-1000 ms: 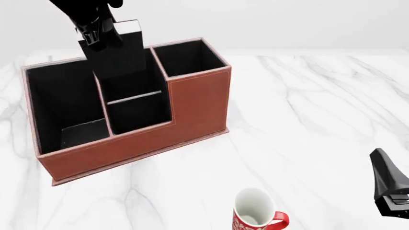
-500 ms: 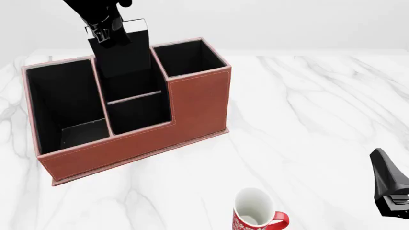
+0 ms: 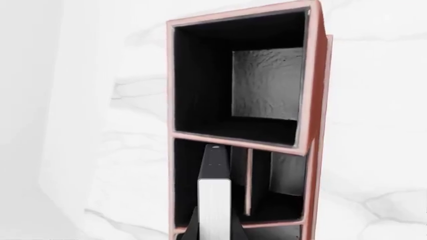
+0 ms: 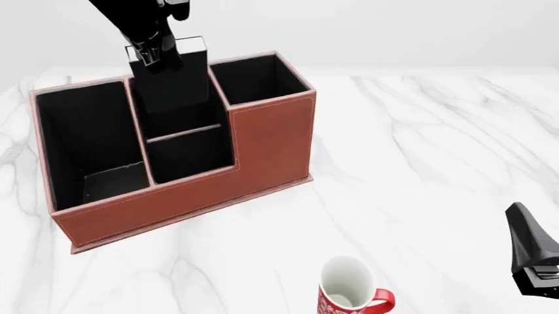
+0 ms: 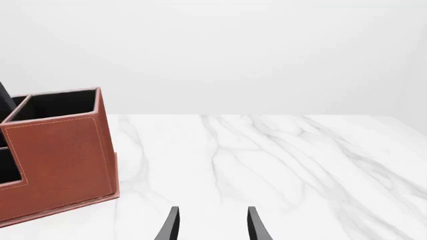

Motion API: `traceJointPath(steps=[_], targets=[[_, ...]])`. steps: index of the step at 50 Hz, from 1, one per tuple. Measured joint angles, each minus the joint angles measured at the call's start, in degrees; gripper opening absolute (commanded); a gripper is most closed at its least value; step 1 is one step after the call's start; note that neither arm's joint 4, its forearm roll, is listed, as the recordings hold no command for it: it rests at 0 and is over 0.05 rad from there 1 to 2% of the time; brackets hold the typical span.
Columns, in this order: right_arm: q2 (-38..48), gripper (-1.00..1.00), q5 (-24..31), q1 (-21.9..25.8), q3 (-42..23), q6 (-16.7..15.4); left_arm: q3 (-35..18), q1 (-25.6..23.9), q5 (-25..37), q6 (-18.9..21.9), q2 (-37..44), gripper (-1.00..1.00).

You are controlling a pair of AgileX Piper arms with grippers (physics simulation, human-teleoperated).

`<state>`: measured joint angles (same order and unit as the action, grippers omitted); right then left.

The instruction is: Pick up the book and place it in the front compartment of the caddy.

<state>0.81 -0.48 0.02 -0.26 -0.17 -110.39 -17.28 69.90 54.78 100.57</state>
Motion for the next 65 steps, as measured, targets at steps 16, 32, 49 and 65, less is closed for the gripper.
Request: traceJointPath(steps=[16, 32, 49, 65], targets=[[0.0, 1.00, 0.0, 0.0, 0.0, 0.0, 0.2, 0.8, 0.0, -0.1, 1.0, -1.00], [0.0, 1.00, 0.0, 0.0, 0.0, 0.0, 1.3, 1.5, -0.2, -0.5, 1.2, -1.00], [0.0, 1.00, 0.0, 0.0, 0.0, 0.0, 4.5, 1.5, -2.4, -1.8, 1.4, -1.00], [0.0, 1.00, 0.0, 0.0, 0.0, 0.0, 8.2, 1.7, -5.4, -2.6, 2.3, -1.00]])
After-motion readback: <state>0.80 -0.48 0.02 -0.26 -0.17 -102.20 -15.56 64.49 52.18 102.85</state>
